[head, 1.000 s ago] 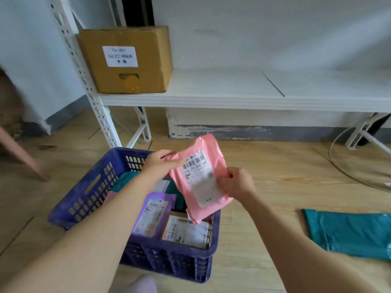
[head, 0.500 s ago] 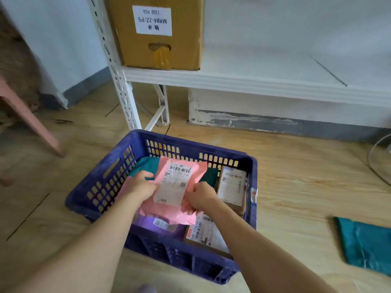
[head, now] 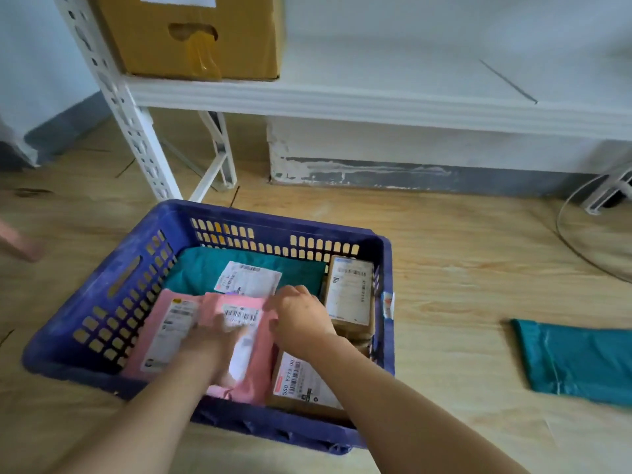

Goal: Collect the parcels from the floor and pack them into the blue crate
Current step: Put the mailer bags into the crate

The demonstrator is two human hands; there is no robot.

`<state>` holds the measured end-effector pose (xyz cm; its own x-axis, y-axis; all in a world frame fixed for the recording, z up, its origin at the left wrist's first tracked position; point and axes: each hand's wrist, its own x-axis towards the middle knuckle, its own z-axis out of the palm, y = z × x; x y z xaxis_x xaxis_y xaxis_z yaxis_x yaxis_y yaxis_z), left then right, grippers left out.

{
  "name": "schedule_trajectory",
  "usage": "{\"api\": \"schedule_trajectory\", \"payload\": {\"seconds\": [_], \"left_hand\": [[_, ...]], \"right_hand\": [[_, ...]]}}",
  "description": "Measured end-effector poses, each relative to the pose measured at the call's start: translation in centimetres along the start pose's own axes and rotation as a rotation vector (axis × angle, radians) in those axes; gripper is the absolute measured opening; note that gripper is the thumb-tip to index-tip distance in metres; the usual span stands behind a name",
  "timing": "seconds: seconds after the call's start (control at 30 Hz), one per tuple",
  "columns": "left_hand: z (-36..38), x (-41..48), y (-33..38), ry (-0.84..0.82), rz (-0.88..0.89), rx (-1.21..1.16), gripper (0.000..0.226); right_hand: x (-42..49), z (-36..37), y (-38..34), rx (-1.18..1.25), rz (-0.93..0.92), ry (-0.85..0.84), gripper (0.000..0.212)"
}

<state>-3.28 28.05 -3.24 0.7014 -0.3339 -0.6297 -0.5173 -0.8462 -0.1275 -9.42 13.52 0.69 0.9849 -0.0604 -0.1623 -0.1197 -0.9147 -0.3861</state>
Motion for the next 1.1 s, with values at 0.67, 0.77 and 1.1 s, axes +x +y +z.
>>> {"api": "schedule_trajectory", "payload": {"seconds": [0.67,0.77,1.1], "left_hand": [[-20.1,3.4,24.0,0.941,0.567,-0.386,0.024],[-23.2,-0.7,28.6,0.857,0.665,-0.334,0.028],[-33.1,-20.4,41.3,0.536,0.942,-0.317,0.033]], "right_hand": [[-5.5,-15.3,24.6,0.079,0.376,0.647,0.022],[-11.5,-20.4,26.0,0.086,0.537,0.616,0.022],[-31.4,-37.1,23.5,0.13,0.845,0.519,0.022]]}}
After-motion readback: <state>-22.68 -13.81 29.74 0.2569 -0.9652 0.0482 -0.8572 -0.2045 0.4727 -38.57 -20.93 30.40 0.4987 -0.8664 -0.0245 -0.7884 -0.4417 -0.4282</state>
